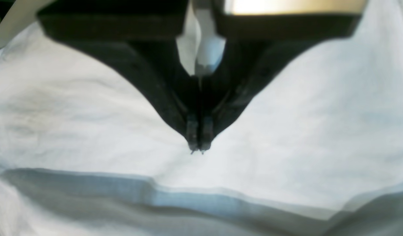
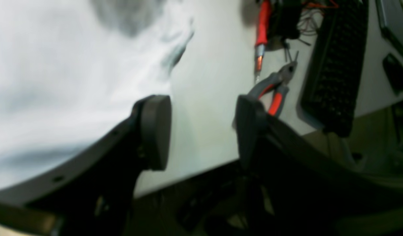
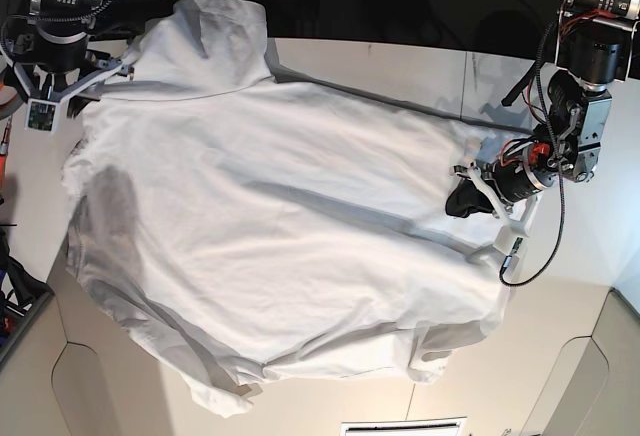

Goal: Layout the t-shirt on the table in an organized manner, then fold the t-shirt properly
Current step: 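Release the shoulder and reposition the right gripper at the collar corner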

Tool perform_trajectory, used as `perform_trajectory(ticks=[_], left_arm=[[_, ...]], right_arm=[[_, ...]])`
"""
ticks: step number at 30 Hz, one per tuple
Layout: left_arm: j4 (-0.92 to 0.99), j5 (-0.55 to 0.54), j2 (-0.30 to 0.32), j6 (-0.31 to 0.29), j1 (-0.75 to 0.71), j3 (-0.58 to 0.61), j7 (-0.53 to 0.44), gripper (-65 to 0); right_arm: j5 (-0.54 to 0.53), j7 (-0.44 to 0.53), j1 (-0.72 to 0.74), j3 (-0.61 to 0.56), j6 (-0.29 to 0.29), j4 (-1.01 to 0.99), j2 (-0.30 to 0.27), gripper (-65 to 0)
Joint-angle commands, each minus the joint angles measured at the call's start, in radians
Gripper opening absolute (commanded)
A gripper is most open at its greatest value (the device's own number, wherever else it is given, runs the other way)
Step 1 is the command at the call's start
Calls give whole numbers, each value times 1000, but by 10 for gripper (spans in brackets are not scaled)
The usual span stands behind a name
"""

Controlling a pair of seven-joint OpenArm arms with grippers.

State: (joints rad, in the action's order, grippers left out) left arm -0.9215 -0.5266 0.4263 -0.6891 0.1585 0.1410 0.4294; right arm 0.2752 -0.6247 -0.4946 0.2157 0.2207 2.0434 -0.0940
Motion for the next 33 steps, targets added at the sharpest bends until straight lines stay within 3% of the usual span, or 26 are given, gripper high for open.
perform_trajectory(ticks=[1, 4, 7, 11, 16, 19, 22, 26, 30, 31, 33], left_arm=[[4, 44, 6, 3, -6, 5, 64, -650], [4, 44, 6, 3, -6, 6, 63, -650], [4, 44, 6, 3, -6, 6, 62, -650], [4, 44, 6, 3, -6, 6, 60, -650], [4, 44, 6, 3, -6, 5, 60, -650], [4, 44, 6, 3, -6, 6, 60, -650], [4, 45, 6, 3, -6, 5, 61, -650], [4, 45, 6, 3, -6, 6, 61, -650], [4, 45, 6, 3, -6, 6, 60, -650], [4, 45, 6, 3, -6, 5, 60, -650], [4, 44, 6, 3, -6, 6, 60, -650]], right_arm=[[25, 26, 25, 5, 42, 8, -8, -336], [102, 21, 89, 5, 128, -45, -8, -336], [99, 11, 158, 8, 188, -134, -8, -335], [-38, -14, 225, 10, 165, -269, -8, -335], [-200, -35, 233, 23, 43, -297, 14, -336], [-315, -65, 233, 67, -63, -281, 45, -336], [-500, -85, 230, 151, -243, -250, 67, -336], [-919, -126, 214, 340, -484, -220, 87, -336], [-1372, -311, 214, 573, -777, -225, 108, -336], [-1484, -365, 214, 625, -807, -227, 110, -336], [-1565, -407, 214, 708, -809, -230, 111, -336]])
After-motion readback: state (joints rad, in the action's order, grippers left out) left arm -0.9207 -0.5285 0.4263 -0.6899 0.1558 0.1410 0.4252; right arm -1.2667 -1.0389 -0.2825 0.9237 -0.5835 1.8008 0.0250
